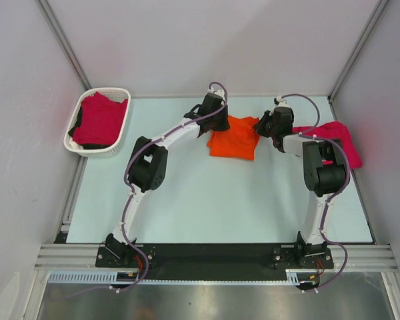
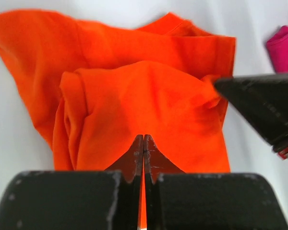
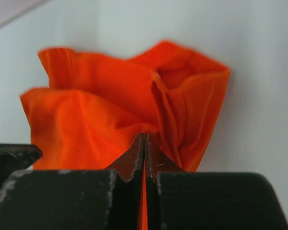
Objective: Fold and stack the t-shirts
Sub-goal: Smooth out wrinkles on the folded tshirt
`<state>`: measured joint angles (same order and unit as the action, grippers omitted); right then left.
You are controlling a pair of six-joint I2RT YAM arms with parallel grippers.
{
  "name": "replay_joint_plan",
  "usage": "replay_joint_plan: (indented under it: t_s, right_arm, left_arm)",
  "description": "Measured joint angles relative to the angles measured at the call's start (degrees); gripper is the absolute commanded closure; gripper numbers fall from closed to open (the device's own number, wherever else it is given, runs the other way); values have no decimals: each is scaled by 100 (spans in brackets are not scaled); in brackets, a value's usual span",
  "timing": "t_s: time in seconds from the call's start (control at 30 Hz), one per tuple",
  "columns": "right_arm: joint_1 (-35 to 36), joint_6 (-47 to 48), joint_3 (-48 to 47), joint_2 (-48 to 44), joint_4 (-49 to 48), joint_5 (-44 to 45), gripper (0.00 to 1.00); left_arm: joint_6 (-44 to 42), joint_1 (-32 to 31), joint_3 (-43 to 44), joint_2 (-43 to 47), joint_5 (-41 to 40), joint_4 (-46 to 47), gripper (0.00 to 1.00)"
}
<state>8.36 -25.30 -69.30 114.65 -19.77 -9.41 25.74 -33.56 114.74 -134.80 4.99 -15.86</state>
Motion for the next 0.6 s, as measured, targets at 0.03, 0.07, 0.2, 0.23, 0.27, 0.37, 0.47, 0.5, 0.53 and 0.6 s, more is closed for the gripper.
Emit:
replay_joint_plan:
  t_s: [0.03, 0.07, 0.2, 0.23, 0.27, 0.37, 0.47, 0.5, 0.53, 0.6]
  right_arm:
    - [-11, -55, -2, 79, 101, -129, 100]
    - [-22, -109, -2, 142, 216, -256, 100]
    - [-48, -223, -20, 192, 428, -522, 100]
    - [-50, -229, -28, 192, 437, -540, 100]
    - [-50, -232, -28, 192, 442, -551, 100]
    - [-61, -240, -28, 192, 446, -555, 100]
    - [-66, -289, -28, 192, 444, -629, 100]
    - [-68, -310, -28, 192, 446, -658, 100]
    - [-68, -321, -31, 192, 444, -680, 100]
    - [-72, -328, -28, 160, 461, -721, 100]
  left_arm:
    - [17, 20, 22, -42, 31, -44, 100]
    - [31, 46, 26, -74, 72, -105, 100]
    - [96, 160, 256, -247, 162, -271, 100]
    - [118, 203, 339, -295, 168, -291, 100]
    - [127, 243, 389, -323, 166, -323, 100]
    - [179, 345, 483, -374, 160, -424, 100]
    - [260, 417, 728, -496, 162, -568, 100]
    - [280, 442, 1005, -647, 160, -619, 100]
    - [289, 457, 1276, -798, 168, -671, 100]
    - [343, 496, 1757, -1095, 212, -739, 100]
